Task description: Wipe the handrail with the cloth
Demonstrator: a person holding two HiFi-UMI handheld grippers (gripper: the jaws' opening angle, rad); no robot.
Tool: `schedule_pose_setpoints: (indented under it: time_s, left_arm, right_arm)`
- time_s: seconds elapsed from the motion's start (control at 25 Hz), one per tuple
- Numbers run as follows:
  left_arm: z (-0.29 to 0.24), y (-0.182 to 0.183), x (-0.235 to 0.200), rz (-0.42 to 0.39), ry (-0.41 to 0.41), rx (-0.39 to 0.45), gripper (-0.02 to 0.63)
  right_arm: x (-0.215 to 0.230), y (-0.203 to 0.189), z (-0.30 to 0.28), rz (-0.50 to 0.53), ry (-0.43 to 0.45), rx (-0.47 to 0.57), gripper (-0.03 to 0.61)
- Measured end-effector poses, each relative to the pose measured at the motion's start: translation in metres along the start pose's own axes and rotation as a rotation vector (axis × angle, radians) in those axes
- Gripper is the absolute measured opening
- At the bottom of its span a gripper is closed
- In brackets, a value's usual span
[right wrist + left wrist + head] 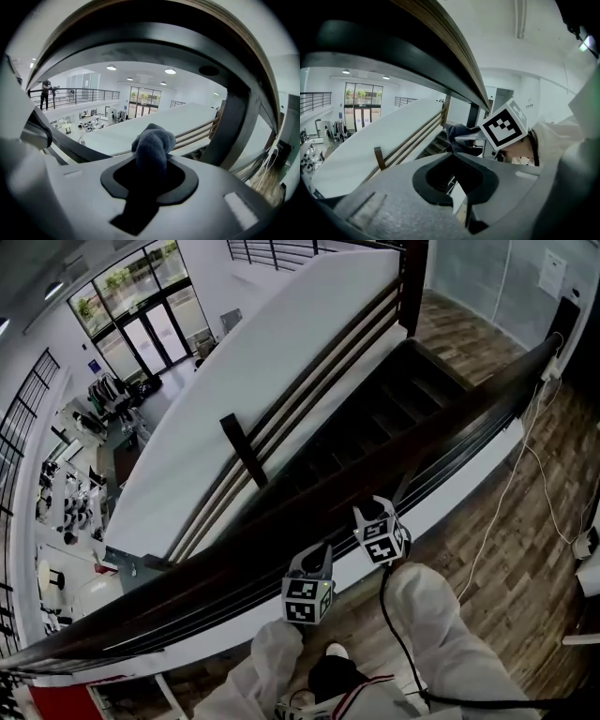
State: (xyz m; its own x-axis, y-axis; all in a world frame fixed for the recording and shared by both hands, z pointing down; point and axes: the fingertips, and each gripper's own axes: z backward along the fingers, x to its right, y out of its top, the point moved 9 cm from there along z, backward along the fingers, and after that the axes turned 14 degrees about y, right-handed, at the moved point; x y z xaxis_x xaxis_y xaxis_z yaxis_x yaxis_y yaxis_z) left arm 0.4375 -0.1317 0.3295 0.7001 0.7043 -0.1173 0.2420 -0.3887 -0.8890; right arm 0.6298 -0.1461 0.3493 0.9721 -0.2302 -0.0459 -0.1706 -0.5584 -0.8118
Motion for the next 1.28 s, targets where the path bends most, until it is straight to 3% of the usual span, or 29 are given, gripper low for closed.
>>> schedule_pose_setpoints:
  time_s: [0.36,0.48,0.6,0.72,0.92,1.28]
  left_arm:
    - [-0.008,-0.006,0.019,-0.039,-0.05,-0.02,0.002]
    - [-0.004,-0.013,0.02,-0.037,-0.051,-0.005,0.002]
    - [0.013,-0.027,0.008,0.019,-0.029,-0.008,0.002]
    - [0.04,-0.038,-0.012,0.085,-0.005,0.011,0.002]
    - [0.103,-0.051,-0.062,0.073,0.067,0.048,0.002]
    - [0.268,-0.117,-0.212,0.127,0.278,0.037,0.002]
  right_arm:
    - [0.051,-0.01,0.009,0.063,-0.12,-0.03,0.092]
    - [0.053,-0.013,0.014,0.111,-0.215,-0.032,0.092]
    - [0.049,-0.017,0.01,0.203,-0.349,-0.051,0.092]
    - [0.026,-0.015,0.023,0.255,-0.42,-0.006,0.092]
    - [-0.065,0.011,0.048,0.274,-0.37,0.052,0.092]
    - [-0.335,0.035,0.024,0.302,-0.104,0.078,0.092]
